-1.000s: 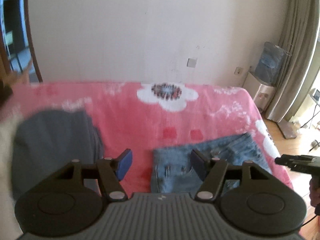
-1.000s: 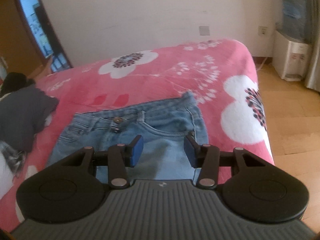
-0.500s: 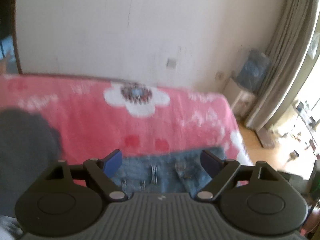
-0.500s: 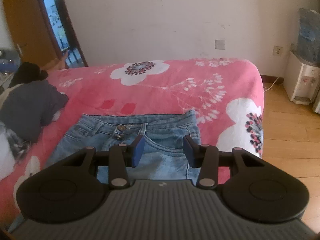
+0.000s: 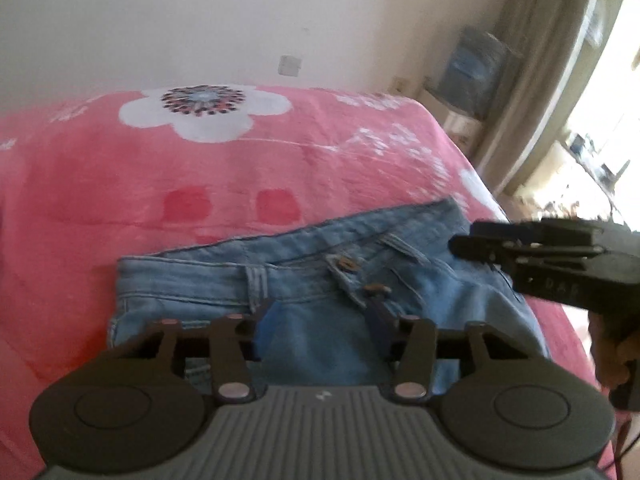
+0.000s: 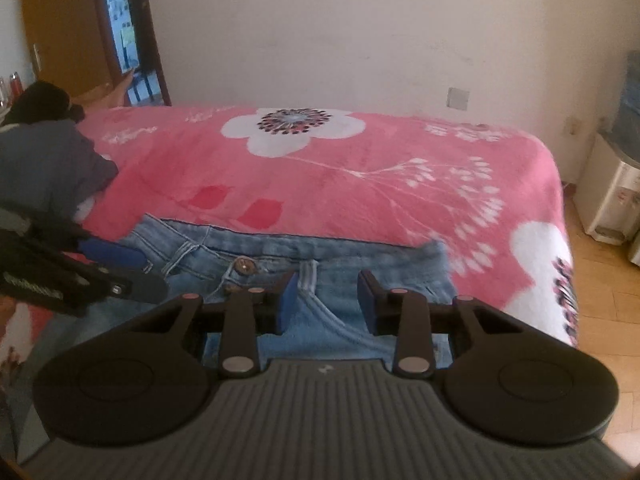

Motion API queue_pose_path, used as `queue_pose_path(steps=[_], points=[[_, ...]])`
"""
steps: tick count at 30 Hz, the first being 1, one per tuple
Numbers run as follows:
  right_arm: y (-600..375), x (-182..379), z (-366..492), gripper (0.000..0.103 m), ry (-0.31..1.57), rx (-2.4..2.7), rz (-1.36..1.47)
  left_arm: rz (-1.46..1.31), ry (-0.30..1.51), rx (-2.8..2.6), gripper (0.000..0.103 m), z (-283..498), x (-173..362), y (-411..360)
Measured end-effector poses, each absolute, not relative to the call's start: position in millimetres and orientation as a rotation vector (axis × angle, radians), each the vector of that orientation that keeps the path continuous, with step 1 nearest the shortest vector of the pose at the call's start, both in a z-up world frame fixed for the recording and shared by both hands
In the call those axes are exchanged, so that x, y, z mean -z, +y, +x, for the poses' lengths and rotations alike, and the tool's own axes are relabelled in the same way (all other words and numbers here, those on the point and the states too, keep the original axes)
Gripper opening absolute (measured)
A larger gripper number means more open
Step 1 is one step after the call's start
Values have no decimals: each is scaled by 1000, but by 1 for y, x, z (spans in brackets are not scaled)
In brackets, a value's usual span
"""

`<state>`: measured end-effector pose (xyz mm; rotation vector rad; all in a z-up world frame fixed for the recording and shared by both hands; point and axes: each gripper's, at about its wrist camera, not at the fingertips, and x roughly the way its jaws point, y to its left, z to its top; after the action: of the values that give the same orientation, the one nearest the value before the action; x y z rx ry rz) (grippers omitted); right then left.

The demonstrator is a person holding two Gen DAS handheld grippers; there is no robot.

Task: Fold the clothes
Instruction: 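Grasp the waistband beside the button with both grippers and smooth it flat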

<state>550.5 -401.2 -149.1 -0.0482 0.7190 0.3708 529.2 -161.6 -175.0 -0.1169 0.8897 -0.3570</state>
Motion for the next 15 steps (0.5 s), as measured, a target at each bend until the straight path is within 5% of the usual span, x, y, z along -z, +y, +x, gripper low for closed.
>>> queue_pose_path(steps=[4, 7, 15], points=[[-385, 161, 572, 32, 746, -365, -34, -160, 899, 309, 19, 542, 194, -153], [-377, 170, 586, 32, 775, -357, -25, -179, 908, 283, 13, 546, 201, -148], [-360, 185, 598, 31, 898, -320, -87, -138, 910, 291, 16, 549, 203, -150]])
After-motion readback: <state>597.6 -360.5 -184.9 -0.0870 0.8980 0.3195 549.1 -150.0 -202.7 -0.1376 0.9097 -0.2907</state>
